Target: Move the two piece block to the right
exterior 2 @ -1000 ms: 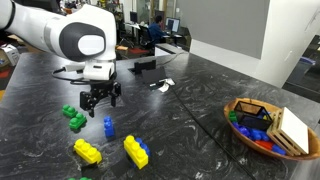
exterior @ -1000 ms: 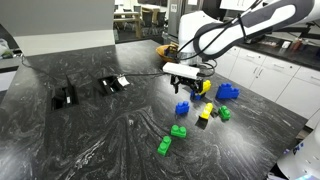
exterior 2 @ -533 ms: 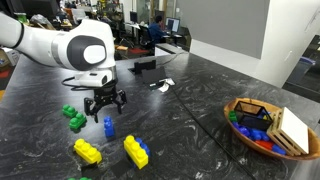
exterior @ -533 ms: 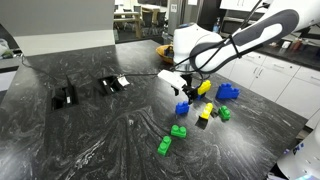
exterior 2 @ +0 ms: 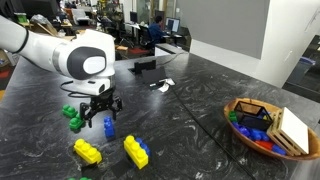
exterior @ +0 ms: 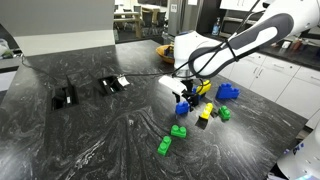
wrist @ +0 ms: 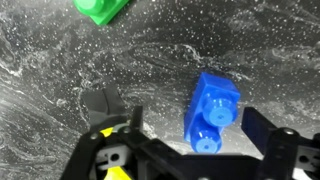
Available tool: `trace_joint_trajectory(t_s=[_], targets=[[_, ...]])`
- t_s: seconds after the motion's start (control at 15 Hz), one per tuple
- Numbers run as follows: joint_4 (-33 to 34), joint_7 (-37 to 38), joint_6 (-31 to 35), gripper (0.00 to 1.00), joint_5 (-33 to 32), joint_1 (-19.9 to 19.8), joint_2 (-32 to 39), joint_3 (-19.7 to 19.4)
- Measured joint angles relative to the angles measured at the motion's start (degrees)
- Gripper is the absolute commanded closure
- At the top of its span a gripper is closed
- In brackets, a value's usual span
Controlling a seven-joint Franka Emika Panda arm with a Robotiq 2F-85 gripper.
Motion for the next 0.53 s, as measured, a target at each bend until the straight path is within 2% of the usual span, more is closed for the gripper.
trace_joint_trajectory(t_s=[0.27, 0.33, 0.4, 0.53], targets=[[-0.62, -1.28, 0.97, 0.00, 2.84, 0.01, 0.00, 0.03], [-0.68, -1.56, 0.98, 0.04, 3.25, 0.01, 0.00, 0.03], [-0.70, -1.67, 0.98, 0.26, 3.42, 0.01, -0.01, 0.03], [-0.70, -1.73, 0.99, 0.31, 3.46, 0.01, -0.02, 0.03]])
